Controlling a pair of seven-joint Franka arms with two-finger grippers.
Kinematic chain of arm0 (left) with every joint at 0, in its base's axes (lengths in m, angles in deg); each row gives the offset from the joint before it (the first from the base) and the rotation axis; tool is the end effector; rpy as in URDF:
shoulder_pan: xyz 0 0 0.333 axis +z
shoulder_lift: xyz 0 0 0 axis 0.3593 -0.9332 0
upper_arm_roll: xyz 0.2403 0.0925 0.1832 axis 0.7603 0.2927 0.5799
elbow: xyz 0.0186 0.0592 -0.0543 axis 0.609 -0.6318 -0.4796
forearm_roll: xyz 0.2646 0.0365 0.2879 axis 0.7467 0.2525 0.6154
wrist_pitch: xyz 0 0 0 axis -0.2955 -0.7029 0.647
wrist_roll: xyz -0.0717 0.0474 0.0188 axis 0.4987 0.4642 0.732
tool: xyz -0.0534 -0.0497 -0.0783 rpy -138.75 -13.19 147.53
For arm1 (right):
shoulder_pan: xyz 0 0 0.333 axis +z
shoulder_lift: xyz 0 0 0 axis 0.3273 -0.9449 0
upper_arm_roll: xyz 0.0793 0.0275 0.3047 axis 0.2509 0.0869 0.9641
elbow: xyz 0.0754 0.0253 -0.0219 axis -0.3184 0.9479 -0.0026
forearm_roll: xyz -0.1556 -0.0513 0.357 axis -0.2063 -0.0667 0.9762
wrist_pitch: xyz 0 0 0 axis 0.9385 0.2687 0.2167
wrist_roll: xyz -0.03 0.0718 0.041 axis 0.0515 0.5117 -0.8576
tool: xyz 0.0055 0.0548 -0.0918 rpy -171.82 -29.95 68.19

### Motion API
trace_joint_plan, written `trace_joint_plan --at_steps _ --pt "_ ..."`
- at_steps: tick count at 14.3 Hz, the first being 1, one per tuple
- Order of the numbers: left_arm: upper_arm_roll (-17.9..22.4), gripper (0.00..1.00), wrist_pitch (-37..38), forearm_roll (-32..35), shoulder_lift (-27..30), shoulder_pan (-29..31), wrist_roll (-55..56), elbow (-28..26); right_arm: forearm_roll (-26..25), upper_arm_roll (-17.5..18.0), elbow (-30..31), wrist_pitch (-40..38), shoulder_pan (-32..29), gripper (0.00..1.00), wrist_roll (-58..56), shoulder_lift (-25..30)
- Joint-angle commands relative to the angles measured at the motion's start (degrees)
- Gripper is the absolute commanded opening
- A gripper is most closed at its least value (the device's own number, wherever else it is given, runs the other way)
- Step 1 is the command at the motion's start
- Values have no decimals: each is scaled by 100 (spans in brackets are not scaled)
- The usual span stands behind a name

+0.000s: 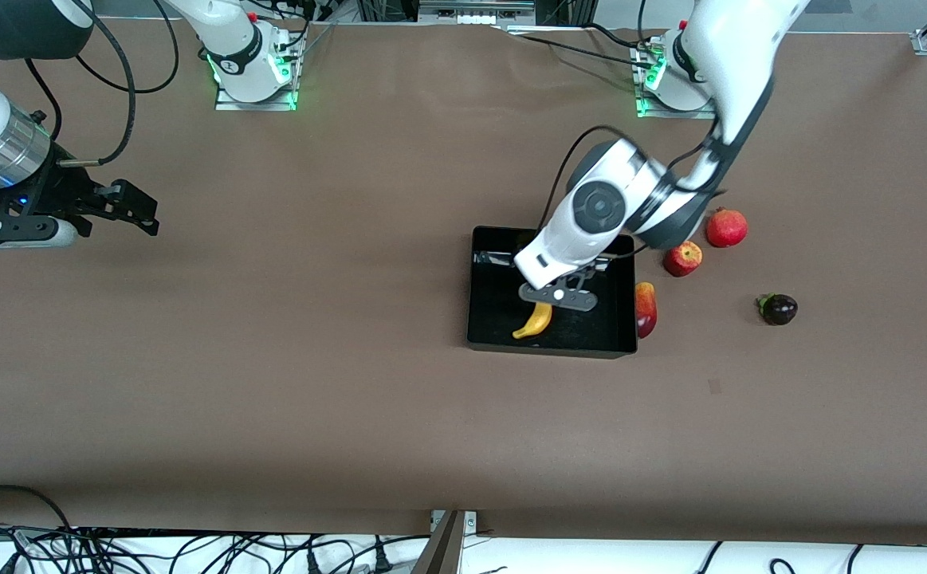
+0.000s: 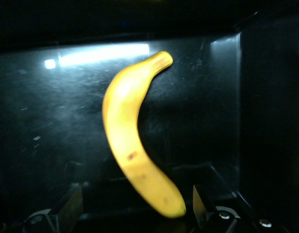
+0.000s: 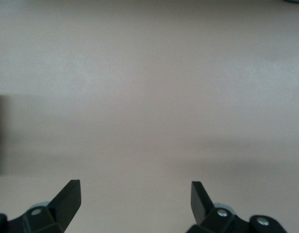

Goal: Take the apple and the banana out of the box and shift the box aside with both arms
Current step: 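Reach the left gripper into the box and grasp the yellow banana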

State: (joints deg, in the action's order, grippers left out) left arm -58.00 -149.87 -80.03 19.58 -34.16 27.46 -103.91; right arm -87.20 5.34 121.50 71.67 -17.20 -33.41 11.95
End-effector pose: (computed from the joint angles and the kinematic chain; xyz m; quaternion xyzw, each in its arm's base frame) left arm 0.5514 -0.3569 0.2365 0.9954 -0.0685 -0.0545 0.0379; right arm 0.5817 0.0673 0.5758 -0.9996 -0.0109 -0.0235 0.0071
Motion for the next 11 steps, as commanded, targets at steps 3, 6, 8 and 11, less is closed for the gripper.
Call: trace_joint_plan --at_steps 3,6,8,11 --pt "58 100 -357 830 -632 -298 767 231 -16 5 -85 -47 12 100 69 -33" --pt "49 90 -367 1140 -694 -298 857 213 -16 5 -94 -47 12 100 69 -33" --pt "49 53 -393 1140 -730 -316 866 213 -16 5 -94 -56 12 100 60 -33" --pt "49 3 -384 1149 -782 -298 857 213 -16 5 -94 -56 12 100 60 -33"
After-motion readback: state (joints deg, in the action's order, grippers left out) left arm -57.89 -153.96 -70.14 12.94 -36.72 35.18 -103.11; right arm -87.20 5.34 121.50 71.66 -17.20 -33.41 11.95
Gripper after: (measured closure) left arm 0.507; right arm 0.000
